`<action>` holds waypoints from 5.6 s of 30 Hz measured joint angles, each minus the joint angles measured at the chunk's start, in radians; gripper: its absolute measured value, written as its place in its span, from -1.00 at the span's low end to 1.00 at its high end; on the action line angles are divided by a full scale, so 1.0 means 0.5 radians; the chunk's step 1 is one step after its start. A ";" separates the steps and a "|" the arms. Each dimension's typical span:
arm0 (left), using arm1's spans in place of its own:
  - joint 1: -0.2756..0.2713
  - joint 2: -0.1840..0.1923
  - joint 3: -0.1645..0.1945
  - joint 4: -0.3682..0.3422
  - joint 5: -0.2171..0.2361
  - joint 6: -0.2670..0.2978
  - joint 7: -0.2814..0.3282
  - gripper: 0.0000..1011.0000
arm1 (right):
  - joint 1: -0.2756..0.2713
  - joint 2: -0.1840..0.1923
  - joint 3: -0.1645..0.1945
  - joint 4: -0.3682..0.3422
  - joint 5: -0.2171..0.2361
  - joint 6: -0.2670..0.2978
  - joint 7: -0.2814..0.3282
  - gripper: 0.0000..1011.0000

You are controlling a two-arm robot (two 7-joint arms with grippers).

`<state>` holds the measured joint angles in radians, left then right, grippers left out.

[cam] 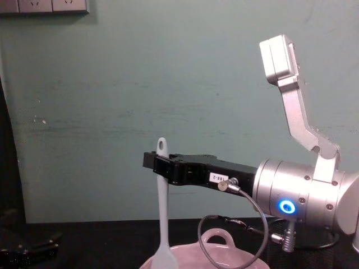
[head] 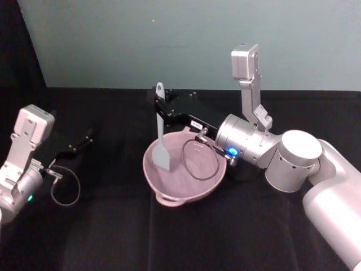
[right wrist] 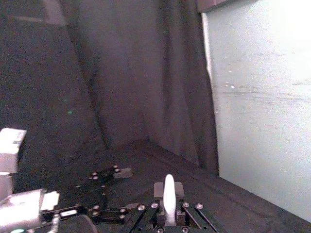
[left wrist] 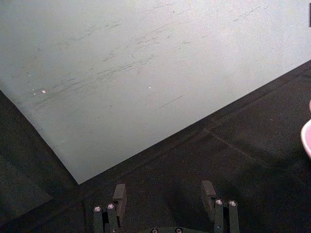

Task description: Use the one hand to pick up the spoon and stir the clear water in the bowl.

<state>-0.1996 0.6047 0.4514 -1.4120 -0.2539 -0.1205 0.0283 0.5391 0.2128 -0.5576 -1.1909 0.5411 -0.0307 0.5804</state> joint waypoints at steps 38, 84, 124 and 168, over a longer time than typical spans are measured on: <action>0.000 0.000 0.000 0.000 0.000 0.000 0.000 1.00 | -0.271 0.210 0.147 -0.380 -0.003 0.154 -0.181 -0.77; 0.000 0.000 0.000 0.000 0.000 0.000 0.000 1.00 | -0.226 0.207 0.211 -0.310 0.009 0.144 -0.198 -0.77; 0.000 0.000 0.000 0.000 0.000 0.000 0.000 1.00 | -0.012 0.054 0.169 0.003 0.011 0.066 -0.139 -0.77; 0.000 0.000 0.000 0.000 0.000 0.000 0.000 1.00 | -0.004 -0.013 0.074 0.004 -0.015 0.066 -0.125 -0.77</action>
<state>-0.1995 0.6047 0.4514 -1.4120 -0.2539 -0.1205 0.0283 0.5370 0.2064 -0.5207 -1.1891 0.5338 0.0025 0.5181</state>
